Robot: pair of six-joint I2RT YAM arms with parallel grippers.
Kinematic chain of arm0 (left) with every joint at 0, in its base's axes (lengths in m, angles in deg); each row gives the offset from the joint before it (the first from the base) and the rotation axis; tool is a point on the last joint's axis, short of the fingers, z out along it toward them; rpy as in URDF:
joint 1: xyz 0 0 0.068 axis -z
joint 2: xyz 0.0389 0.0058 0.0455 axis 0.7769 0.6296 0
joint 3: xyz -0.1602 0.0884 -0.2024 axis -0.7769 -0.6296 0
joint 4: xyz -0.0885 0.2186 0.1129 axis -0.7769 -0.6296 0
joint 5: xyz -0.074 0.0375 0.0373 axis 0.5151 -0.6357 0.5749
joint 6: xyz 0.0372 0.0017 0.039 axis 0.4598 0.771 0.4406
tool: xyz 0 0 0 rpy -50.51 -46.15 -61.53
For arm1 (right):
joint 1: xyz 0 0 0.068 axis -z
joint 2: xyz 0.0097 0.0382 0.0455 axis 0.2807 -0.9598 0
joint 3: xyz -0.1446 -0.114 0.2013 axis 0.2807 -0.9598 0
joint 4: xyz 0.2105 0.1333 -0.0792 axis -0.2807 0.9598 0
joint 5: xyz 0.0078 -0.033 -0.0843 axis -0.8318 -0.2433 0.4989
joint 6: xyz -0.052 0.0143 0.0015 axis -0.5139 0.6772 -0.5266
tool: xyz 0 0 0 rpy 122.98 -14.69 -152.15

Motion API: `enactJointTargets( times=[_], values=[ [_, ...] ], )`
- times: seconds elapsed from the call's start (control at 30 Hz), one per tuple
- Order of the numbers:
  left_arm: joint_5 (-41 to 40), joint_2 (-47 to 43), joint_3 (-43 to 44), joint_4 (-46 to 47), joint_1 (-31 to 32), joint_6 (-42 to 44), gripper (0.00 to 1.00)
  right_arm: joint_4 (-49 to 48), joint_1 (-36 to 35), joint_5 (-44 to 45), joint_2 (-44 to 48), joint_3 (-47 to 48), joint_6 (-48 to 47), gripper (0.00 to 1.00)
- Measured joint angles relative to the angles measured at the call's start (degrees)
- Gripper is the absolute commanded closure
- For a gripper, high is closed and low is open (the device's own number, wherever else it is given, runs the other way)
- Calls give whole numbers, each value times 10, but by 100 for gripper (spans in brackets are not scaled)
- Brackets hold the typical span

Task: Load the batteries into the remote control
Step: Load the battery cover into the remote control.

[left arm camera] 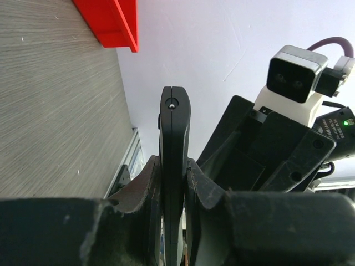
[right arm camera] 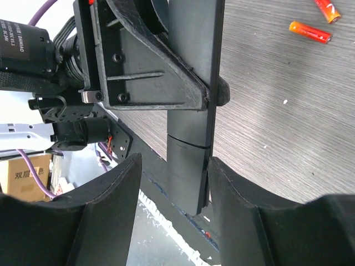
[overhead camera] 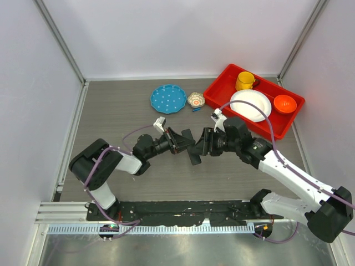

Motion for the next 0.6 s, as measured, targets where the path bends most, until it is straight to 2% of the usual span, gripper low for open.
enactJointTargets(
  times=[0.43,0.6],
  values=[
    [3,-32,0,0,-2,3,100,-53,2,-27,12,-54,35,44],
    [3,-38,0,0,-2,3,100,-89,4,-43,26,-80,63,51]
  ],
)
